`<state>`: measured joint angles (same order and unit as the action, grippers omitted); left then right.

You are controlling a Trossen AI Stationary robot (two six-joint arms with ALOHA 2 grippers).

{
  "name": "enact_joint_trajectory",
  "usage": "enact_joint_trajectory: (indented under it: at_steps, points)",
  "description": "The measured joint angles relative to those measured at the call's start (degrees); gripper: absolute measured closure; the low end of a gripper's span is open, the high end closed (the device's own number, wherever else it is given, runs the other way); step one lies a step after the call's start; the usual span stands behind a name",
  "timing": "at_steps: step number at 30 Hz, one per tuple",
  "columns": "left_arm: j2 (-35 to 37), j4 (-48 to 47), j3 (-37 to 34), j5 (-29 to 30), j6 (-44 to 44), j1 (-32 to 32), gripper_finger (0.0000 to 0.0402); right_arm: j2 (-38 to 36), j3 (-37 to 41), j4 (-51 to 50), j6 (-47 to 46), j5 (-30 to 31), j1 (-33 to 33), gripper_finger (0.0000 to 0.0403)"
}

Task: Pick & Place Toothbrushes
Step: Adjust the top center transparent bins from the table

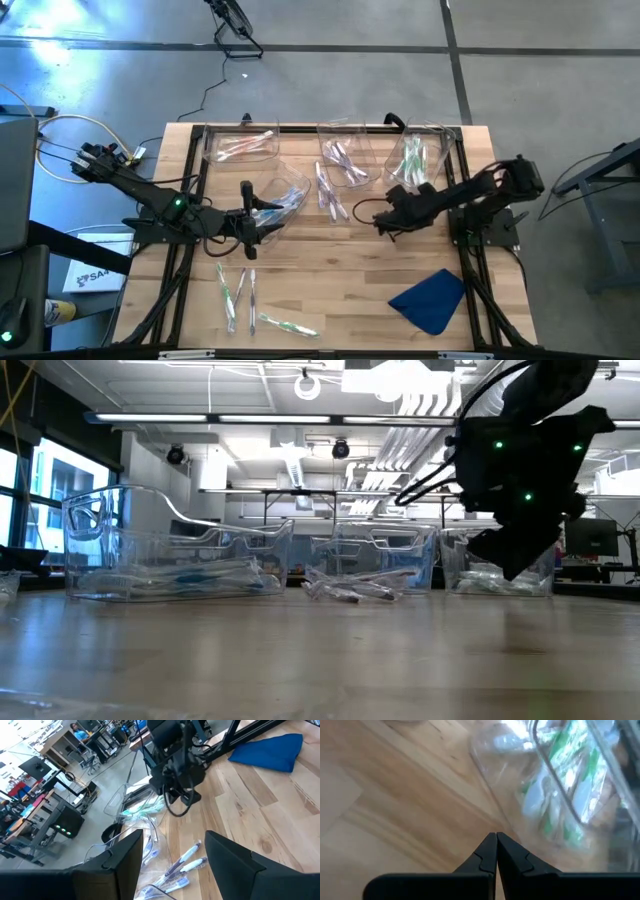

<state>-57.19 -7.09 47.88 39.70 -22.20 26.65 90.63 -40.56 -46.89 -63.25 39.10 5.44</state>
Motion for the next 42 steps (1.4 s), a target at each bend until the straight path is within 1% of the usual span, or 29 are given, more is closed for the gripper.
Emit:
enact_joint_trajectory:
  at_steps: [8, 14, 17, 28, 32, 34, 36, 39, 42]
  points:
    - [0.0, -0.1, 0.0, 0.0, 0.0, 0.0, 0.0195, 0.0, 0.0, 7.9, 11.5, -0.1, -6.9, 0.0399]
    - [0.0, -0.1, 0.0, 0.0, 0.0, 0.0, 0.0195, 0.0, 0.0, 5.9, 13.3, 0.4, -10.2, 0.0400]
    - [0.0, -0.4, 0.0, 0.0, 0.0, 0.0, 0.0195, 0.0, -0.1, 2.5, 12.0, -2.0, -10.7, 0.0400]
    - [0.0, -0.3, 0.0, 0.0, 0.0, 0.0, 0.0195, 0.0, 0.0, -13.5, 0.3, -6.2, -8.3, 0.0399]
    - [0.0, -0.3, 0.0, 0.0, 0.0, 0.0, 0.0195, -0.1, 0.0, -15.3, -0.5, -7.7, -7.1, 0.0399]
    - [0.0, -0.3, 0.0, 0.0, 0.0, 0.0, 0.0195, -0.9, 0.0, -13.1, 0.6, -9.4, -5.7, 0.0399]
    - [0.0, -0.3, 0.0, 0.0, 0.0, 0.0, 0.0195, -2.6, 0.0, -8.4, 3.5, -11.8, -3.8, 0.0399]
    - [0.0, -0.3, 0.0, 0.0, 0.0, 0.0, 0.0195, -6.3, 0.0, 1.4, 8.6, -13.6, -0.6, 0.0399]
    - [0.0, -0.3, 0.0, 0.0, 0.0, 0.0, 0.0195, -10.6, 0.0, 11.4, 13.8, -13.6, 1.9, 0.0399]
